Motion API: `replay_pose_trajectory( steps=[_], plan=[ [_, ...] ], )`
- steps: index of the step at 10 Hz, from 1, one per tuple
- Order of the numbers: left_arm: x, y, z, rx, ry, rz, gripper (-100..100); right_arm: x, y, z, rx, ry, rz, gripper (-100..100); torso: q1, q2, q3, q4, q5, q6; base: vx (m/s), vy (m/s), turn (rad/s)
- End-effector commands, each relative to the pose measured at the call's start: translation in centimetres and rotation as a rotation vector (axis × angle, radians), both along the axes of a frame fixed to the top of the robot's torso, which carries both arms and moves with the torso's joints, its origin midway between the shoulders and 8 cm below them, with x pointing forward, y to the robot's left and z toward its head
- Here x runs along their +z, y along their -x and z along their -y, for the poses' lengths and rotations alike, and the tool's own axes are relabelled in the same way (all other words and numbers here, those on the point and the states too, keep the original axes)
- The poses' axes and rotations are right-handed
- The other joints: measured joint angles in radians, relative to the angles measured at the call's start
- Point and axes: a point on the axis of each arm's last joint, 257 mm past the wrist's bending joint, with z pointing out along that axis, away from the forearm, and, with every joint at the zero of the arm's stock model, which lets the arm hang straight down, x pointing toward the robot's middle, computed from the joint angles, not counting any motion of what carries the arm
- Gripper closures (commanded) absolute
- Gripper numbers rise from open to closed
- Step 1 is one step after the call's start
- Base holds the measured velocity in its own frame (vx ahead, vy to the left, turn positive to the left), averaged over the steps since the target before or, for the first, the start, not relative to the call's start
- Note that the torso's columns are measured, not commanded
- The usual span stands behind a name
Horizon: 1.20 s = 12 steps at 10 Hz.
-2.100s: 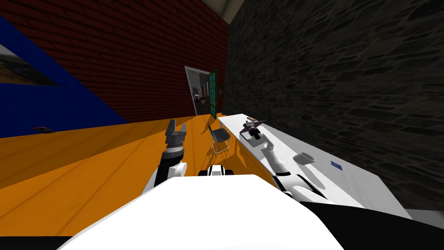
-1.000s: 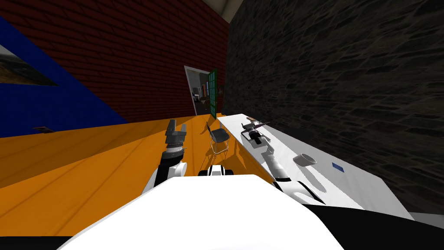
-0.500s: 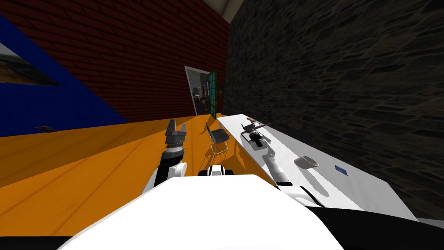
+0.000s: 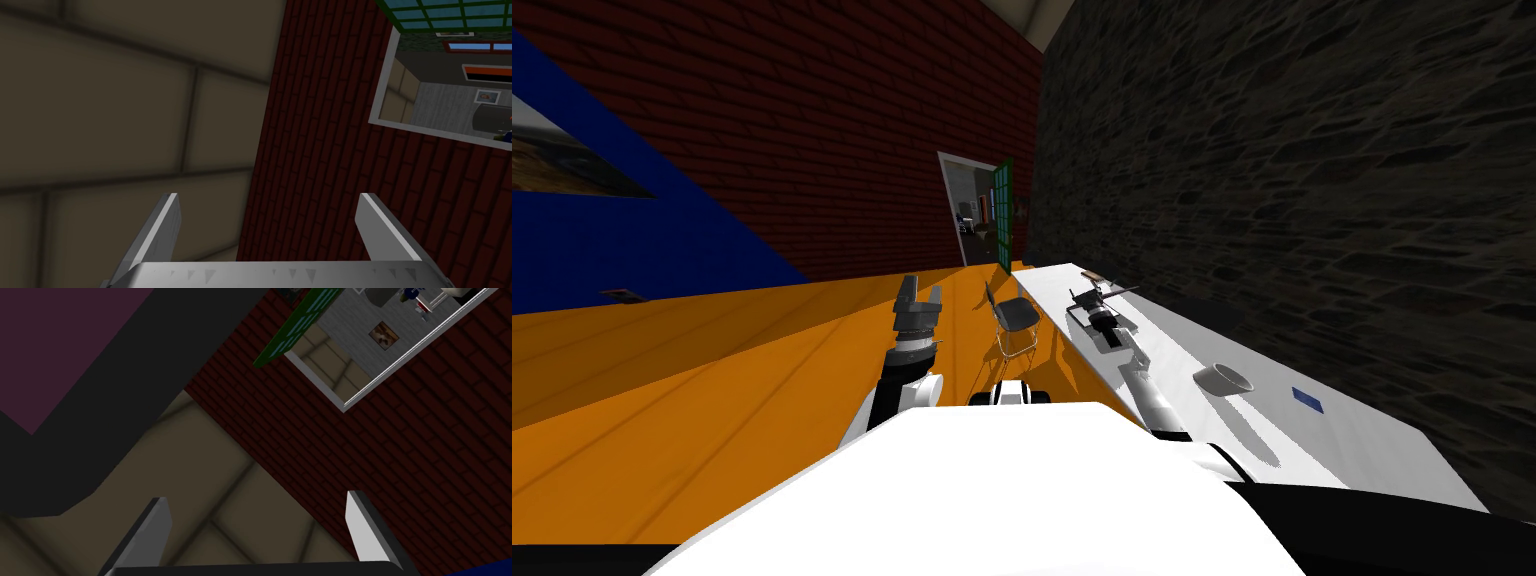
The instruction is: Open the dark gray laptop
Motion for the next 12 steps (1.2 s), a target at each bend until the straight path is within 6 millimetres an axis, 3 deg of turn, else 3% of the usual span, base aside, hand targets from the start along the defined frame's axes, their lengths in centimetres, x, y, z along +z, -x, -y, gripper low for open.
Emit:
replay_pose_trajectory(
  steps=[1,12],
  plan=[
    [0.0,0.0,0.0,0.000,0.000,0.000,0,-0.2,1.2,-0.4,0.014,0.047,0.036,-100,0.000,0.000,0.000,0.000,0.000,0.000,0.031,-0.030,0.016],
    [0.0,0.0,0.0,0.000,0.000,0.000,0,-2.2,6.2,-1.3,0.046,0.189,0.144,-100,0.000,0.000,0.000,0.000,0.000,0.000,0.022,-0.029,0.015]
  ],
)
